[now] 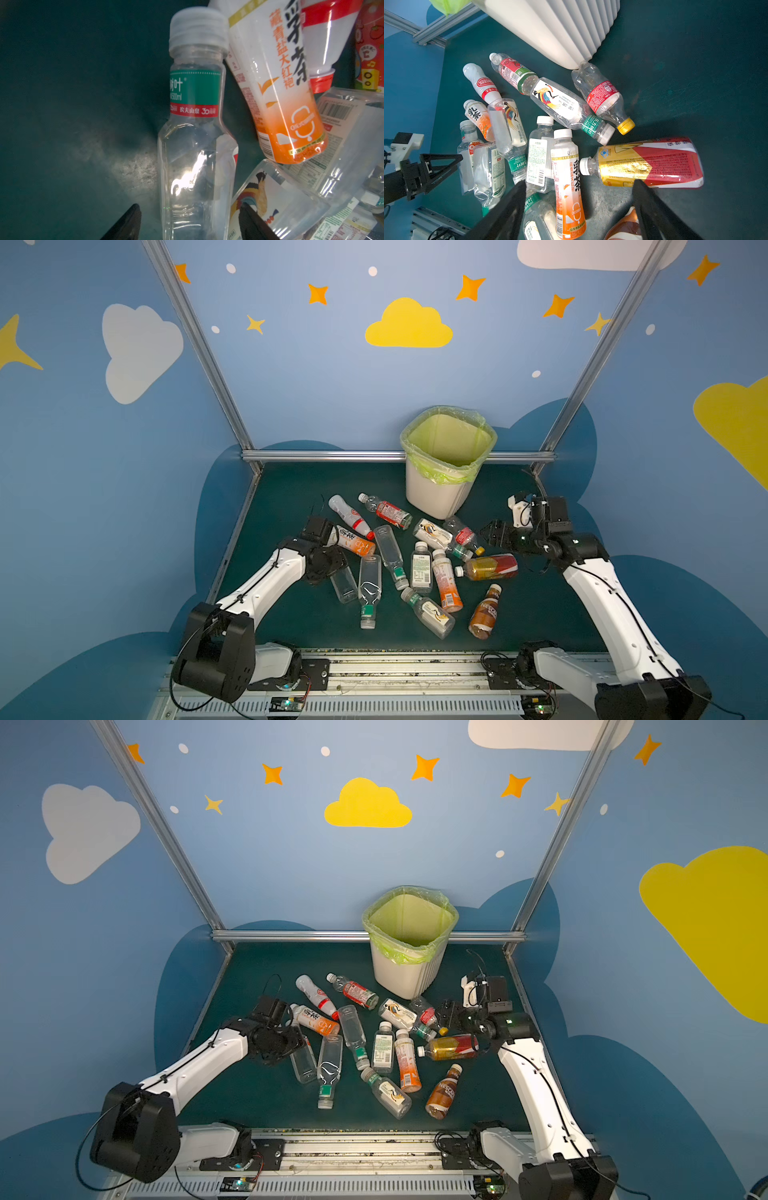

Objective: Throw the plastic bottles in the bin
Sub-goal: 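Grasp the green-label clear water bottle with the left gripper while the right arm withdraws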

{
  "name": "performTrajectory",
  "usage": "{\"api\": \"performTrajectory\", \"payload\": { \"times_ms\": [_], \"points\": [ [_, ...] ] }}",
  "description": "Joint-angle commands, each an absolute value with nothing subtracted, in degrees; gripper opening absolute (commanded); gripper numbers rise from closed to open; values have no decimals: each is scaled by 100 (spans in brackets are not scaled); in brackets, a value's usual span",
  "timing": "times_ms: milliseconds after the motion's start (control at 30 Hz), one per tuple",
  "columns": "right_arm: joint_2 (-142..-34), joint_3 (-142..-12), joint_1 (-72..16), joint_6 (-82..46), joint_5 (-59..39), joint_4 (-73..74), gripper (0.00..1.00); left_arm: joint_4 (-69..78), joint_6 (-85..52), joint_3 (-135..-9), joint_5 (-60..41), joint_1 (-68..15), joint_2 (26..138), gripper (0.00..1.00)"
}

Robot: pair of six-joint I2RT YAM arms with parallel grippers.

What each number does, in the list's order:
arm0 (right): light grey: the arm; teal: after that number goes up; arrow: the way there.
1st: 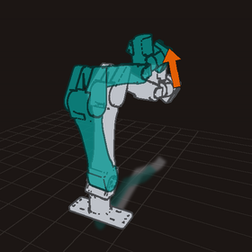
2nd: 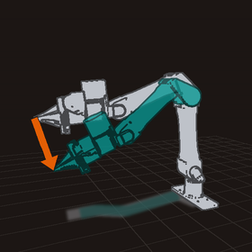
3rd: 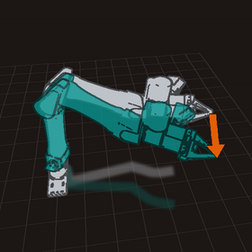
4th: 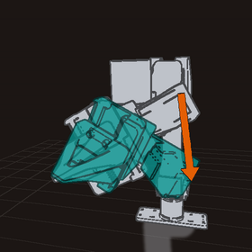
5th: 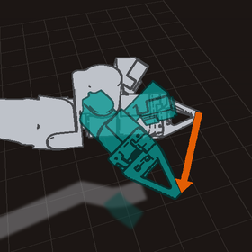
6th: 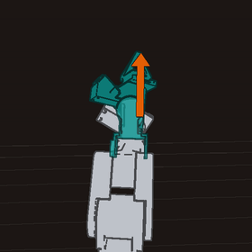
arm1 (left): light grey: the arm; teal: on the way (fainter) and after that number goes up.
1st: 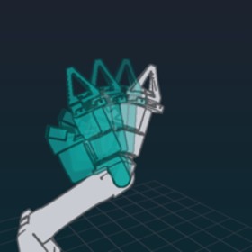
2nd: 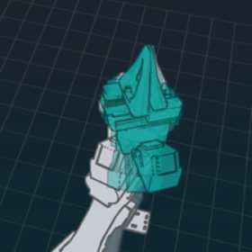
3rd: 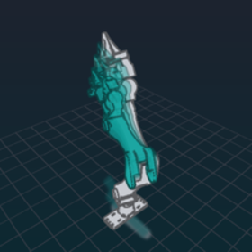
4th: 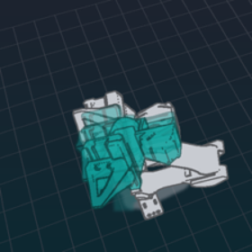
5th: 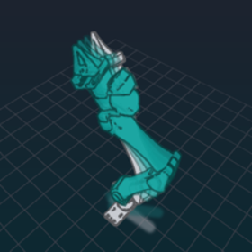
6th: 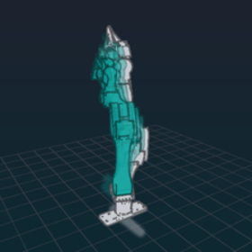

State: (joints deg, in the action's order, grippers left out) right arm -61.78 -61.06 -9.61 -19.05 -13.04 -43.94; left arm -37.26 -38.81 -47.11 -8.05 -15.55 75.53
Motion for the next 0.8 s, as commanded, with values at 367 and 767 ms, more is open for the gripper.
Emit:
{"api": "performTrajectory", "payload": {
  "times_ms": [367,767],
  "points": [
    [-6057,-6038,-1019,-1918,-1433,-4357,82,-3353,-3839,-4668,-686,-1591,7898,75],
    [-6162,-5985,-1035,-1935,-1538,-4253,82,-3173,-3823,-4722,-642,-1697,8109,75]
  ]
}}
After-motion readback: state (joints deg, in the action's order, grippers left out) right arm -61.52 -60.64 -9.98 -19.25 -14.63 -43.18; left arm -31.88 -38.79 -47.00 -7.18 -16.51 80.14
